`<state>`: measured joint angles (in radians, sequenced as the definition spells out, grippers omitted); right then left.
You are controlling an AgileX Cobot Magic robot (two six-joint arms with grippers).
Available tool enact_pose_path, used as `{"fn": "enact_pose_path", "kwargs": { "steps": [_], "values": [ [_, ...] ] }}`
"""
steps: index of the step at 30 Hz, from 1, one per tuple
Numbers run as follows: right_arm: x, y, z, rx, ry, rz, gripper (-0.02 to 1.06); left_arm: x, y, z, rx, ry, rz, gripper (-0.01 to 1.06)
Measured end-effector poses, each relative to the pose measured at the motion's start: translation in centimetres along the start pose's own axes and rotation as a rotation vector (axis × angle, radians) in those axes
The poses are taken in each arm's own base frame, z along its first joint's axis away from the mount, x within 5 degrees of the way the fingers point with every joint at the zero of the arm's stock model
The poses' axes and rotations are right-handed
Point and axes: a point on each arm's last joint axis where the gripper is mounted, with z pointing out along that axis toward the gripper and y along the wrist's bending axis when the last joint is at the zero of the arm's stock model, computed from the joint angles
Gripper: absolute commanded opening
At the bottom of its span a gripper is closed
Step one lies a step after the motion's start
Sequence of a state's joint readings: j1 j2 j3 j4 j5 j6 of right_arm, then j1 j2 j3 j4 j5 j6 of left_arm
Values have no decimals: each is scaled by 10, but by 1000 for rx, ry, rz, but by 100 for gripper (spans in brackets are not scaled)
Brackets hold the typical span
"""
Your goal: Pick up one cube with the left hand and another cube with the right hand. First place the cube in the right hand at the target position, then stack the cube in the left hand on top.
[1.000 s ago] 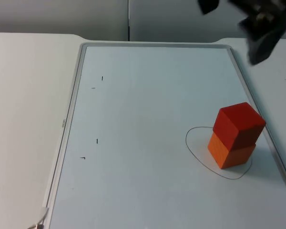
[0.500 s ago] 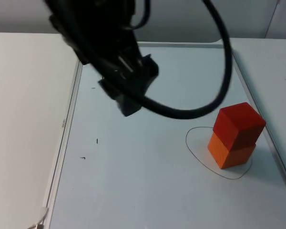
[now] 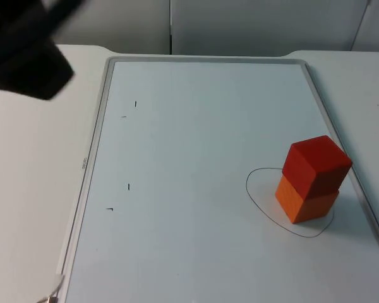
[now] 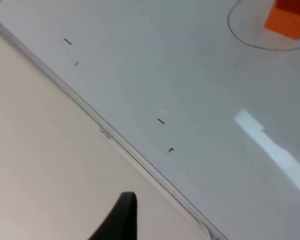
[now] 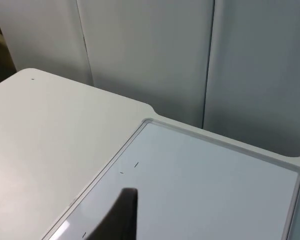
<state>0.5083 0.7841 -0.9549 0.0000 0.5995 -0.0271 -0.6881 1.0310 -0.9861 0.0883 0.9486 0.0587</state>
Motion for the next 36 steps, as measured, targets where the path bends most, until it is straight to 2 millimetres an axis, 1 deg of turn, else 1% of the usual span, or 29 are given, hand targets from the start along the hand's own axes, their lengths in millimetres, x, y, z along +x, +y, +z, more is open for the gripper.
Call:
{"fn": "enact_pose_path", "kwargs": {
  "steps": [3, 4, 7, 8, 9, 10, 11, 12, 13, 14, 16, 19, 20, 22, 23, 25, 26, 27, 31, 32, 36],
  "values": [
    [0, 0, 0, 0, 0, 0, 104, 26, 4, -36, -52, -117, -61, 105],
    [0, 0, 0, 0, 0, 0, 104, 26, 4, -36, -52, -117, -61, 105],
    [0, 0, 0, -3, 0, -4, 104, 55, 3, -63, -68, -209, -107, 105],
    [0, 1, 0, -6, 0, -13, 104, 65, 3, -68, -69, -221, -116, 105],
    [0, 1, 0, -6, 0, -13, 104, 65, 3, -68, -69, -221, -116, 105],
    [0, 1, 0, -15, -1, -21, 104, 75, 2, -76, -71, -244, -125, 105],
    [0, 3, 0, -35, -3, -42, 104, 92, 1, -84, -67, -275, -141, 105],
    [0, 5, 0, -59, -2, -48, 104, 97, 0, -86, -66, -284, -145, 105],
    [0, 8, 0, -85, 2, -63, 104, 110, -1, -92, -57, -309, -173, 105],
    [0, 8, 0, -85, 2, -63, 104, 110, -1, -92, -57, -309, -173, 105],
    [4, 13, -1, -142, 33, -97, 104, 129, -3, -97, -51, -347, -198, 105],
    [10, 18, -8, -206, 88, -131, 104, 154, -7, -97, -43, -375, -216, 105],
    [10, 18, -8, -206, 88, -131, 104, 154, -7, -97, -43, -375, -216, 105],
    [14, 20, -13, -223, 101, -138, 104, 164, -9, -94, -31, -376, -221, 105],
    [19, 20, -21, -227, 87, -145, 104, 169, -10, -93, -25, -381, -224, 105],
    [27, 20, -27, -228, 78, -149, 104, 178, -12, -90, -14, -394, -230, 105],
    [37, 21, -37, -227, 63, -155, 104, 181, -13, -90, -10, -402, -232, 105],
    [37, 21, -37, -227, 63, -155, 104, 181, -13, -90, -10, -402, -232, 105],
    [67, 22, -53, -225, 43, -157, 104, 191, -14, -92, -10, -444, -234, 105],
    [67, 22, -53, -225, 43, -157, 104, 191, -14, -92, -10, -444, -234, 105],
    [94, 24, -63, -238, 38, -130, 104, 196, -15, -80, -10, -416, -231, 105]
  ]
}}
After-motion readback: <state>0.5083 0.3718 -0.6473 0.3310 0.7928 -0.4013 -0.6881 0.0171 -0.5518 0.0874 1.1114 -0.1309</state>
